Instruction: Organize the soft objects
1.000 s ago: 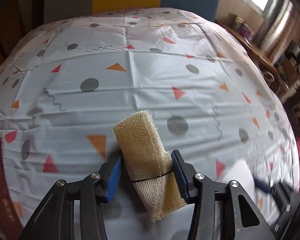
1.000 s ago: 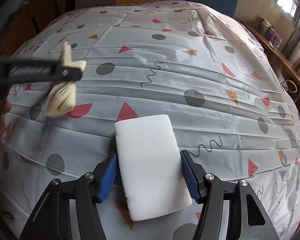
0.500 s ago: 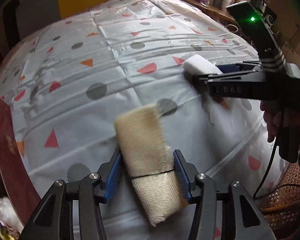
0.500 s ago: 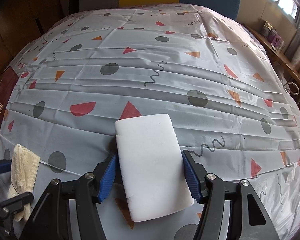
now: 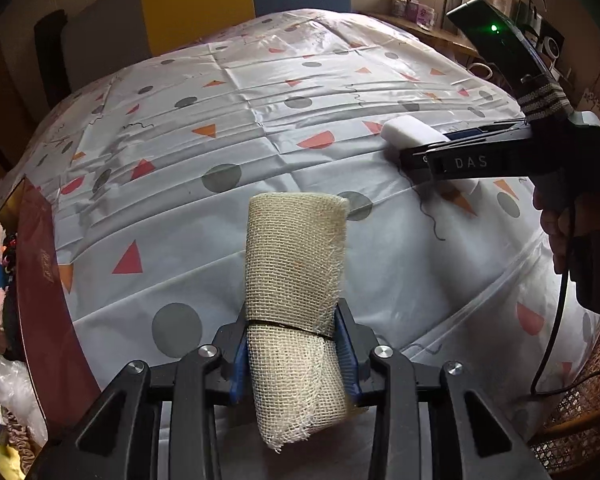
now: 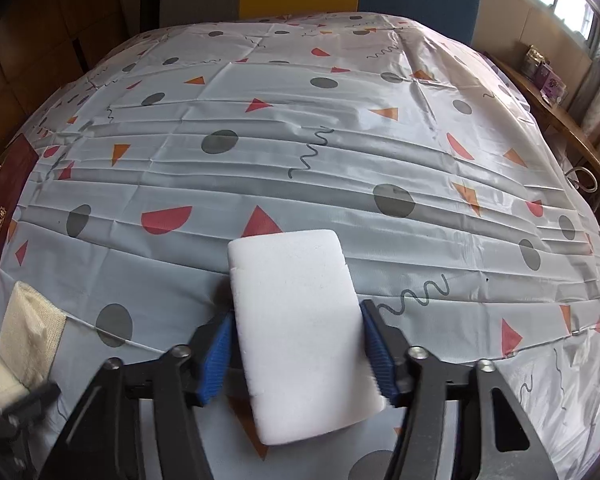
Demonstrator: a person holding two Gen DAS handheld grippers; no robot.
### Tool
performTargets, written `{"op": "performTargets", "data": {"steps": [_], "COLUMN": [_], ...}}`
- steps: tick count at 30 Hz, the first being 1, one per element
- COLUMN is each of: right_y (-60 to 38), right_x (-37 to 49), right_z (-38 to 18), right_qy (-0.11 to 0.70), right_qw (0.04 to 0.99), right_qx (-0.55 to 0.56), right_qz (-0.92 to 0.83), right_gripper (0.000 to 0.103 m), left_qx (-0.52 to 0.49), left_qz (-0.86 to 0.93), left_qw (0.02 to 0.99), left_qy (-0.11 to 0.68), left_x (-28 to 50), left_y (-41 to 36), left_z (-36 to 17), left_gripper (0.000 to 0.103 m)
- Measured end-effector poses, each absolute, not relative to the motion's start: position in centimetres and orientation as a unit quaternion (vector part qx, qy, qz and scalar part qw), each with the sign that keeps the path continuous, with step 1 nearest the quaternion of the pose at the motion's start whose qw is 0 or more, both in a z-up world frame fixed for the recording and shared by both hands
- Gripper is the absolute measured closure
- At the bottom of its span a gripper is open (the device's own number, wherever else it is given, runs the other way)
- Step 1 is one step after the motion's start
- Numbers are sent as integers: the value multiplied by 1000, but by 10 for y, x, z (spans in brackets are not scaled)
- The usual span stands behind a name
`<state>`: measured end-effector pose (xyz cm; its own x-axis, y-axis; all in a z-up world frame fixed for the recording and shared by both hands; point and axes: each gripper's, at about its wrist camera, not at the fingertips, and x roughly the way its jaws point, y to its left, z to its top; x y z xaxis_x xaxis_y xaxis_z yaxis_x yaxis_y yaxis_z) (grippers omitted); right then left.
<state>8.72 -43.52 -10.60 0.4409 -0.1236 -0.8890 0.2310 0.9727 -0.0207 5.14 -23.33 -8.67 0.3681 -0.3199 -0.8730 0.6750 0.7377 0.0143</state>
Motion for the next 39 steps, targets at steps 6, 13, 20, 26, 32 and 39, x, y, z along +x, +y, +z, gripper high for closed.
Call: {"op": "performTargets", "data": {"steps": [6,13,20,26,32,39], "right_y": [-428,-427,-422,-423,-421,-420], "right_x": [88,87,87,87,87,86], "right_z": [-108,-110,-109,-110,-110,-111], "right_qy": [513,508,506,504,499,494], "right_qw": [852,856,858,859,862,865], "right_qx": [59,57,43,47,38,31], "right_qz": [-80,-79,-81,-79,-80,-79], "right_gripper": [40,38,43,42,43,43], "left_qx": [185,181,170,164,163,153], "left_qz": [-310,-315,-313,-309,-305,-313], "left_qw": [819,831,836,840,838,839], "left_qy": [446,422,417,415,423,418], "left_x": [44,39,39,38,37,32], "left_y": [-224,-221,-219,-218,-218,-215], "left_z": [-88,-91,-91,-90,-86,-71], "left_gripper": [67,67,67,69,71,72]}}
